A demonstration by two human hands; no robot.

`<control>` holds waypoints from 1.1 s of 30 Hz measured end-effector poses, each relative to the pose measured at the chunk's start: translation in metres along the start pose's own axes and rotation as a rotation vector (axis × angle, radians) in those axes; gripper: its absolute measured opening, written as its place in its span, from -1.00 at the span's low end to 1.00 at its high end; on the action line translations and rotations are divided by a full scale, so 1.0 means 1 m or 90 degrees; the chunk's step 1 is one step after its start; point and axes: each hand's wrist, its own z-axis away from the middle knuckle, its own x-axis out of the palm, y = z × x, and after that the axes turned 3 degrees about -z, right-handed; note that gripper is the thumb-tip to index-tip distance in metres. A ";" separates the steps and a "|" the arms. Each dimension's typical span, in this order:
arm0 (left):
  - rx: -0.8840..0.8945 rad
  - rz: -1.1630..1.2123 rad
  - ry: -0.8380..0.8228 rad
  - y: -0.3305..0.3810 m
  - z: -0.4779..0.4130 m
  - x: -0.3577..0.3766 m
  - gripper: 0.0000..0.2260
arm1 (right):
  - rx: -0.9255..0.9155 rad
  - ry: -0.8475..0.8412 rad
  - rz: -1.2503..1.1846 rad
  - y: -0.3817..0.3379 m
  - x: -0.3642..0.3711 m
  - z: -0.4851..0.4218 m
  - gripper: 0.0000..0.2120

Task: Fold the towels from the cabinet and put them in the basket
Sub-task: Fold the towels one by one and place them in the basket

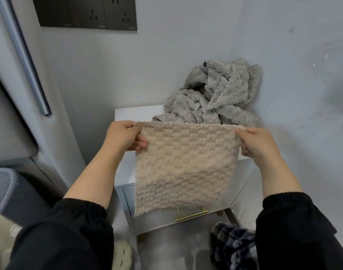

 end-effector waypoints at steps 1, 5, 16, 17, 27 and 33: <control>-0.033 0.071 -0.021 0.001 0.001 0.001 -0.83 | 0.048 -0.027 -0.046 -0.001 0.002 0.001 -0.73; -0.074 0.174 -0.056 -0.003 -0.003 0.007 -0.84 | 0.157 -0.097 -0.160 -0.002 0.006 0.003 -0.86; 0.052 0.381 -0.035 0.005 -0.018 0.009 -0.82 | -0.067 -0.117 -0.301 -0.011 0.025 -0.007 -0.78; 0.016 0.364 -0.026 0.000 -0.019 0.009 -0.80 | -0.054 -0.110 -0.250 -0.006 0.023 -0.007 -0.82; -0.087 0.118 -0.109 -0.009 -0.004 0.003 -0.83 | 0.079 -0.175 -0.135 0.006 -0.001 0.005 -0.78; -0.052 0.033 -0.154 -0.007 0.008 -0.014 -0.75 | 0.132 -0.205 -0.172 0.007 -0.014 0.013 -0.74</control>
